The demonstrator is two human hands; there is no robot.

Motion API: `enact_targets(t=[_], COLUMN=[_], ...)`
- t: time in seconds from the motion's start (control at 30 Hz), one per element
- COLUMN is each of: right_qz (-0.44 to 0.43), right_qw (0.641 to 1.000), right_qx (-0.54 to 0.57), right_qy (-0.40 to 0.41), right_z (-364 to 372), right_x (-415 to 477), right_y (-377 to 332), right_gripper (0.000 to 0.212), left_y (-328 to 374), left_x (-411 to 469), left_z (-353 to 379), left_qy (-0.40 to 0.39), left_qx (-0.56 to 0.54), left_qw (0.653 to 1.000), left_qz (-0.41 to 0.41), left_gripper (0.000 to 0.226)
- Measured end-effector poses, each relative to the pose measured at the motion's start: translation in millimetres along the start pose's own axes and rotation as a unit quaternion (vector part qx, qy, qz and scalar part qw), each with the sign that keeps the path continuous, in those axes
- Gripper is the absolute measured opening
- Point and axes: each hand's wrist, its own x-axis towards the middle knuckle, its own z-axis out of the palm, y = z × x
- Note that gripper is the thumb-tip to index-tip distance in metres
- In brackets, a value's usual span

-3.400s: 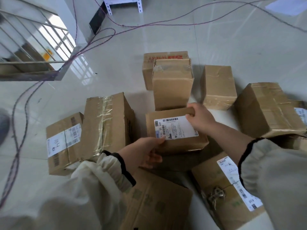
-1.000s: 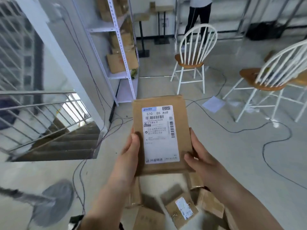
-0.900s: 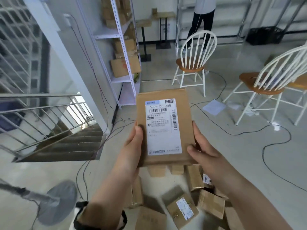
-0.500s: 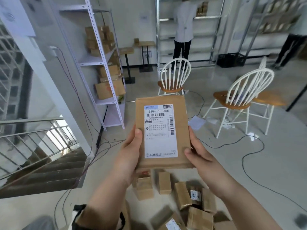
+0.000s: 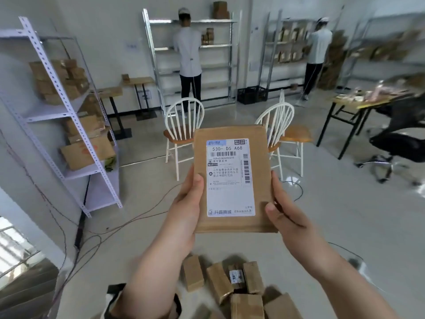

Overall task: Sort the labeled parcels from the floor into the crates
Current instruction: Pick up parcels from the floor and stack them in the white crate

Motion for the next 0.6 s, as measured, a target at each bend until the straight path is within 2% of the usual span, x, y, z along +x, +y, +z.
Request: enact_targets(t=[0.23,0.3,0.6], right_qz=[0.027,0.041,0.08], right_qw=[0.992,0.984,0.922], right_qx=[-0.003,0.005,0.018], right_qy=[0.125,0.173,0.379], right_z=[-30,-34,-26], right_x=[-52,-73,-177], right_y=[-8,-10,-15], right_gripper=[0.053,0.054,0.054], left_y=[-6,-7,-40], left_x=[-5,-13,-65], left_z=[49,62,107], left_qy=[-0.158,-0.221,-0.384], left_qx=[0.037,0.048,0.078], left_qw=[0.986,0.973,0.914], left_qz=[-0.046,-0.052,-0.105], left_gripper=[0.027,0.031,0.035])
